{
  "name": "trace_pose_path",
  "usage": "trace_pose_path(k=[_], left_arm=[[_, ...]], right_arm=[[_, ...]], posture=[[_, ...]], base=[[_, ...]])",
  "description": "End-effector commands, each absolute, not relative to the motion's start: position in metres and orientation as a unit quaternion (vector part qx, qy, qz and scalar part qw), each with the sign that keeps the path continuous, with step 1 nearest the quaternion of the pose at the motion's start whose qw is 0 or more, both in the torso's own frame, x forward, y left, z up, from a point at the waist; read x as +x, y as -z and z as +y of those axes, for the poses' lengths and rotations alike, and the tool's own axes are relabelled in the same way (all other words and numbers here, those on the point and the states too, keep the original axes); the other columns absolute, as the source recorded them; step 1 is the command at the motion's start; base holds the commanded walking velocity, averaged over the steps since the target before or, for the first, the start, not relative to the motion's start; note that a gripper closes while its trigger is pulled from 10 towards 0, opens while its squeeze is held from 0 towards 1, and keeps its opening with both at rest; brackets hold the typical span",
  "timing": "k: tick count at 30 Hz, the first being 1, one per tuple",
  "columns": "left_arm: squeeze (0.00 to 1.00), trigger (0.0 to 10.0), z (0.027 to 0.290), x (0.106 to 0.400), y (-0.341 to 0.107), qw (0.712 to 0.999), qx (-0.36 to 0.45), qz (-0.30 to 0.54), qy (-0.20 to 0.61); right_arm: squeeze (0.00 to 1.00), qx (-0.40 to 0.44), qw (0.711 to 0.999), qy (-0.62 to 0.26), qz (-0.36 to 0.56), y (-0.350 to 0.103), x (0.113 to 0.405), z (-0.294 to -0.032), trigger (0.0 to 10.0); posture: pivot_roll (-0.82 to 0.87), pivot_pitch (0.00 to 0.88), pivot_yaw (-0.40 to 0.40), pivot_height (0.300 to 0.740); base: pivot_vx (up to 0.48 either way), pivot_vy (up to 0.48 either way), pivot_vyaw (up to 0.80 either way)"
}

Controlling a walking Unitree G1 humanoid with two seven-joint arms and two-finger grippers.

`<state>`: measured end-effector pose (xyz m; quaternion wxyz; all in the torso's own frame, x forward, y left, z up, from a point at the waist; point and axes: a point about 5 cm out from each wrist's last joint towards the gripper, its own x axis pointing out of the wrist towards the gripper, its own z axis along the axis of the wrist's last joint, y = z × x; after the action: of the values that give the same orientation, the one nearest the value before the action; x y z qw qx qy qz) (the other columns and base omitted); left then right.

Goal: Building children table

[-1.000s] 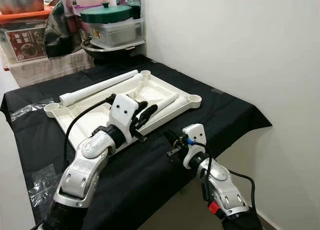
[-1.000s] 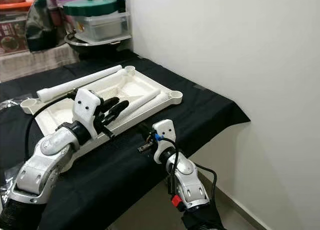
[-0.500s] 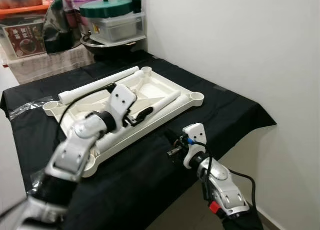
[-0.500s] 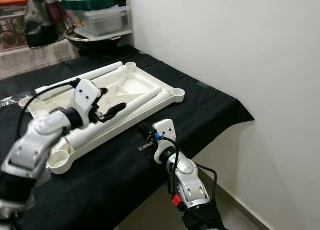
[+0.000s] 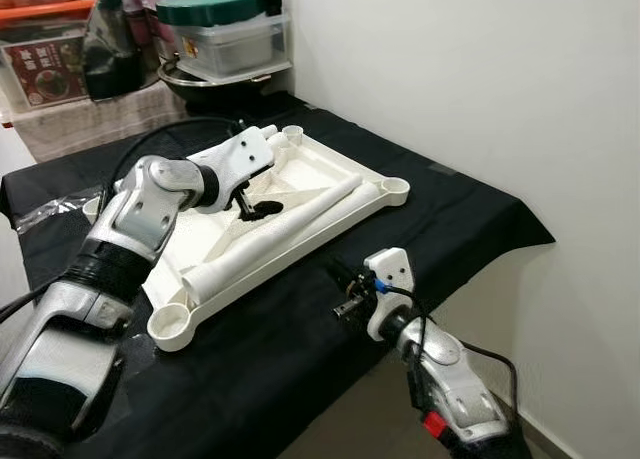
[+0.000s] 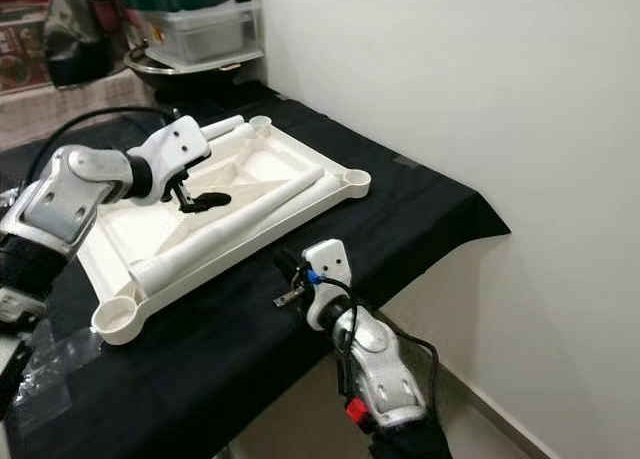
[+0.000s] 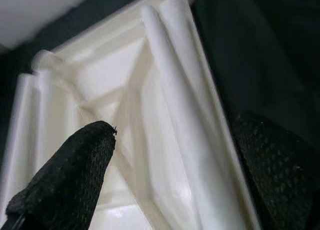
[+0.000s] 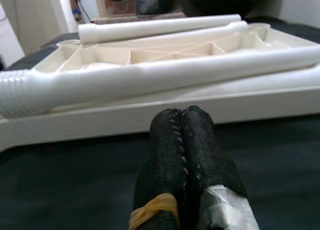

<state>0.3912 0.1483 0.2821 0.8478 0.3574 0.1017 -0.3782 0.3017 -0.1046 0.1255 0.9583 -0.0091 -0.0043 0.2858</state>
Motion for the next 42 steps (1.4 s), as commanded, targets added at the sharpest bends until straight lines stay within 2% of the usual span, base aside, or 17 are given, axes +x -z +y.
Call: trace_pose_path(k=[1, 4, 9, 12, 22, 33, 34, 35, 36, 42], left_arm=[[0.00, 10.0, 0.155, 0.394, -0.270, 0.828, 0.335, 0.175, 0.414], [0.00, 10.0, 0.157, 0.396, -0.267, 0.822, 0.328, 0.206, 0.417], [0.00, 10.0, 0.155, 0.398, -0.266, 0.829, 0.297, 0.228, 0.414], [0.00, 10.0, 0.153, 0.401, -0.258, 0.833, 0.268, 0.271, 0.401], [0.00, 10.0, 0.158, 0.404, -0.239, 0.830, 0.287, 0.322, 0.353], [0.00, 10.0, 0.150, 0.406, -0.231, 0.836, 0.300, 0.317, 0.331], [0.00, 3.0, 0.147, 0.407, -0.231, 0.835, 0.304, 0.316, 0.332], [0.00, 3.0, 0.147, 0.407, -0.231, 0.835, 0.304, 0.316, 0.332], [0.00, 0.0, 0.146, 0.407, -0.231, 0.835, 0.303, 0.316, 0.334], [0.00, 0.0, 0.142, 0.407, -0.236, 0.836, 0.294, 0.312, 0.343]], right_arm=[[0.00, -0.014, 0.956, -0.292, 0.001, -0.126, 0.296, -0.103, 10.0], [0.00, -0.012, 0.957, -0.291, 0.004, -0.125, 0.293, -0.104, 10.0], [0.00, -0.010, 0.957, -0.290, 0.006, -0.125, 0.291, -0.104, 10.0], [0.00, -0.008, 0.957, -0.291, 0.009, -0.126, 0.287, -0.103, 10.0], [0.00, -0.002, 0.957, -0.288, 0.014, -0.127, 0.283, -0.100, 10.0], [0.00, 0.002, 0.958, -0.286, 0.016, -0.129, 0.280, -0.098, 10.0], [0.00, 0.002, 0.958, -0.285, 0.017, -0.129, 0.280, -0.098, 10.0], [0.00, 0.002, 0.958, -0.285, 0.017, -0.129, 0.280, -0.098, 10.0], [0.00, 0.002, 0.958, -0.285, 0.017, -0.129, 0.280, -0.098, 10.0], [0.00, 0.002, 0.958, -0.285, 0.018, -0.129, 0.280, -0.097, 10.0]], posture=[[-0.07, 0.124, 0.008, 0.740], [-0.07, 0.133, 0.012, 0.740], [-0.07, 0.142, 0.018, 0.740], [-0.07, 0.152, 0.029, 0.740], [-0.06, 0.164, 0.045, 0.740], [-0.07, 0.168, 0.054, 0.740], [-0.07, 0.168, 0.054, 0.740], [-0.07, 0.168, 0.054, 0.740], [-0.07, 0.167, 0.055, 0.740], [-0.07, 0.165, 0.058, 0.740]], base=[[0.000, 0.000, 0.00], [0.000, 0.000, 0.00], [0.000, 0.000, 0.00], [0.000, 0.000, 0.00], [0.000, 0.000, 0.00], [0.000, 0.000, 0.00], [0.000, 0.000, 0.00], [0.000, 0.000, 0.00], [0.000, 0.000, 0.00], [0.000, 0.000, 0.00]])
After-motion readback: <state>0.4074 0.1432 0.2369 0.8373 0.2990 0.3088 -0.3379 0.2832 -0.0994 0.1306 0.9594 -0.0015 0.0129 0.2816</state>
